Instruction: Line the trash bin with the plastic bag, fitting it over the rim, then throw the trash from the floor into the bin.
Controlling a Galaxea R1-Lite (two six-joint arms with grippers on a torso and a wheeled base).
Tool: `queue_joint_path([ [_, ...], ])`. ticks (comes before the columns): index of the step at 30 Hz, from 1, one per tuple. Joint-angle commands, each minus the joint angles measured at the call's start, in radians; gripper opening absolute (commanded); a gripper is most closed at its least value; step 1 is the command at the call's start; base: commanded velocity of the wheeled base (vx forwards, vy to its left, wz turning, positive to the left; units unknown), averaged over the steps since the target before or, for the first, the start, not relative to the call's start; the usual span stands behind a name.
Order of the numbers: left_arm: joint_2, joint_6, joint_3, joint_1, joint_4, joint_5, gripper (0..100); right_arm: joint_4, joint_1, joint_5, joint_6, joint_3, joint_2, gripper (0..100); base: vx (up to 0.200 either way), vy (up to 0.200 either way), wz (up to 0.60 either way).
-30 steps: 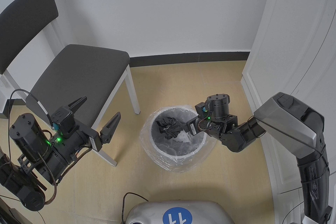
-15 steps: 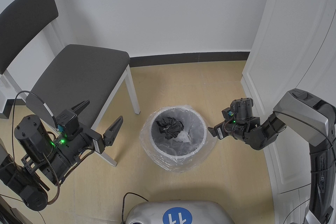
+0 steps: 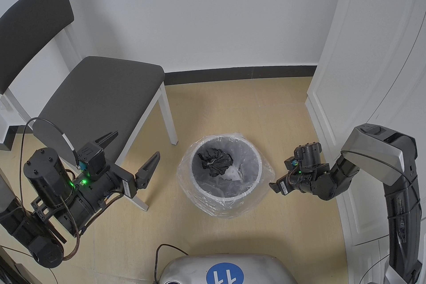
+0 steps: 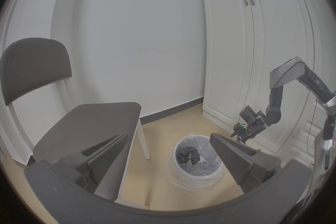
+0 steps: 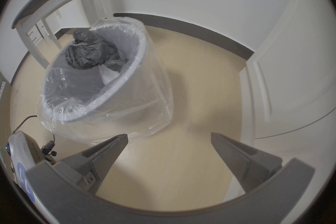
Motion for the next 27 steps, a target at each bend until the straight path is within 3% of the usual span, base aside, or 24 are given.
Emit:
queue_joint_path([
  [1,0.005,0.0,0.001,0.0,0.001,-0.001,100,0.003,0.01,0.062,-0.001,-0.053,0.066,100,0.0,0.0,0.0],
  [6,0.005,-0.001,-0.001,0.001,0.001,-0.001,100,0.028,0.024,0.101,-0.002,-0.156,0.121,100,0.0,0.0,0.0],
  [11,0.005,-0.001,-0.002,0.006,0.001,0.001,100,0.224,0.016,0.101,-0.001,-0.356,0.17,100,0.0,0.0,0.0],
  [16,0.007,-0.001,-0.002,0.007,0.001,0.001,100,0.284,-0.002,0.093,-0.002,-0.458,0.206,100,0.0,0.0,0.0],
  [27,0.008,-0.001,-0.002,0.007,0.001,0.001,100,0.361,-0.032,0.091,-0.005,-0.491,0.201,100,0.0,0.0,0.0],
])
